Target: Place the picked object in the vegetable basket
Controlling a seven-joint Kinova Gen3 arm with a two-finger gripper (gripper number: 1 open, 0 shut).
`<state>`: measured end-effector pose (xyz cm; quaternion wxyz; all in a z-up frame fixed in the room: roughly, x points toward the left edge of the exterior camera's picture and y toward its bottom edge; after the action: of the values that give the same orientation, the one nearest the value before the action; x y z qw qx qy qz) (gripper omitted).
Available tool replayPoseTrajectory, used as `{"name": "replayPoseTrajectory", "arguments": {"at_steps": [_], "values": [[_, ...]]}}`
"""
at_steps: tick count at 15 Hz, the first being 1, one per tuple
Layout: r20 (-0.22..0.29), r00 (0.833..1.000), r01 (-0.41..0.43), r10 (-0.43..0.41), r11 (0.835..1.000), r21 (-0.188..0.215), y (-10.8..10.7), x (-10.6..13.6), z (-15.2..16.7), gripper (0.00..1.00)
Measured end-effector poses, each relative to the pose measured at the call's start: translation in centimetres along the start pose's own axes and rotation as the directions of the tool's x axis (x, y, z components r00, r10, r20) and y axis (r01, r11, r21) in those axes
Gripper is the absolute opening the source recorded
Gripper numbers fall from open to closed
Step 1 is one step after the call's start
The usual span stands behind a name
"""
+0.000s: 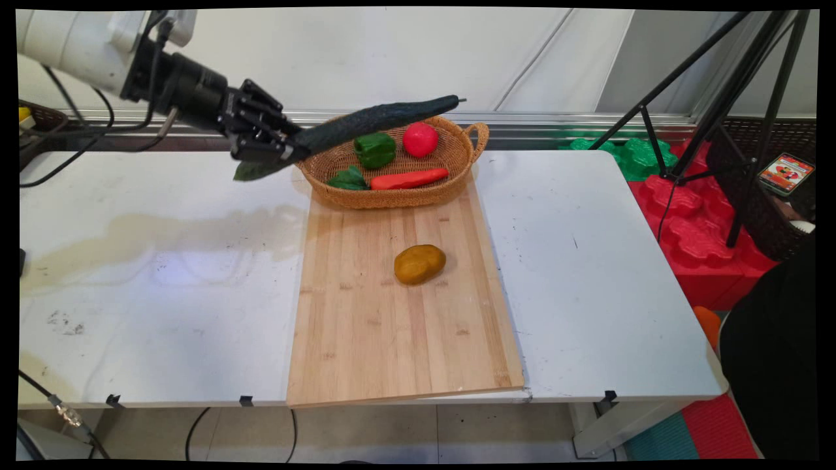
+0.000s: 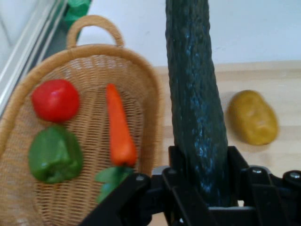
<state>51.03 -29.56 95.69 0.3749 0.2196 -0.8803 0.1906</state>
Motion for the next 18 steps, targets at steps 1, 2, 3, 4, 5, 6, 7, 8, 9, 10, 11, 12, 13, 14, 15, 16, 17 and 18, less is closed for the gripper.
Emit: {"name": "replayPoseTrajectory", "arguments": {"at_steps": [1, 2, 3, 4, 5, 6, 7, 8, 9, 10, 11, 12, 13, 14, 15, 16, 17, 18], "values": [[0.005, 1.0, -0.01, 0.01, 1.0, 0.011, -0.8, 0.1, 0.4, 0.0], [0.015, 1.0, -0.027, 0.026, 0.999, 0.023, -1.8, 0.1, 1.0, 0.0], [0.025, 0.999, -0.041, 0.04, 0.999, 0.031, -2.6, 0.1, 1.7, 0.0], [0.038, 0.998, -0.056, 0.055, 0.998, 0.04, -3.5, 0.0, 2.5, 0.0], [0.051, 0.997, -0.067, 0.064, 0.997, 0.048, -4.4, -0.2, 3.5, 0.0], [0.063, 0.995, -0.076, 0.073, 0.996, 0.053, -5.1, -0.3, 4.5, 0.0], [0.08, 0.993, -0.087, 0.083, 0.994, 0.058, -5.9, -0.5, 5.6, 0.0], [0.098, 0.991, -0.101, 0.094, 0.993, 0.062, -6.8, -0.8, 6.9, 0.0], [0.115, 0.988, -0.115, 0.107, 0.991, 0.064, -7.5, -0.9, 8.1, 0.0], [0.129, 0.985, -0.126, 0.117, 0.99, 0.065, -8.1, -1.1, 9.0, 0.0], [0.143, 0.982, -0.138, 0.127, 0.988, 0.066, -8.7, -1.3, 10.2, 0.0], [0.152, 0.979, -0.145, 0.134, 0.987, 0.066, -9.2, -1.3, 11.2, 0.0], [0.158, 0.978, -0.149, 0.137, 0.987, 0.066, -9.5, -1.4, 11.9, 0.0], [0.163, 0.976, -0.155, 0.143, 0.986, 0.066, -10.0, -1.4, 12.9, 0.0], [0.166, 0.975, -0.159, 0.146, 0.985, 0.068, -10.2, -1.3, 13.4, 0.0], [0.169, 0.974, -0.166, 0.152, 0.984, 0.071, -10.6, -1.2, 14.3, 0.0], [0.17, 0.973, -0.172, 0.158, 0.982, 0.074, -11.0, -1.1, 15.0, 0.0], [0.175, 0.971, -0.178, 0.163, 0.981, 0.075, -11.3, -1.1, 15.8, 0.0]]}}
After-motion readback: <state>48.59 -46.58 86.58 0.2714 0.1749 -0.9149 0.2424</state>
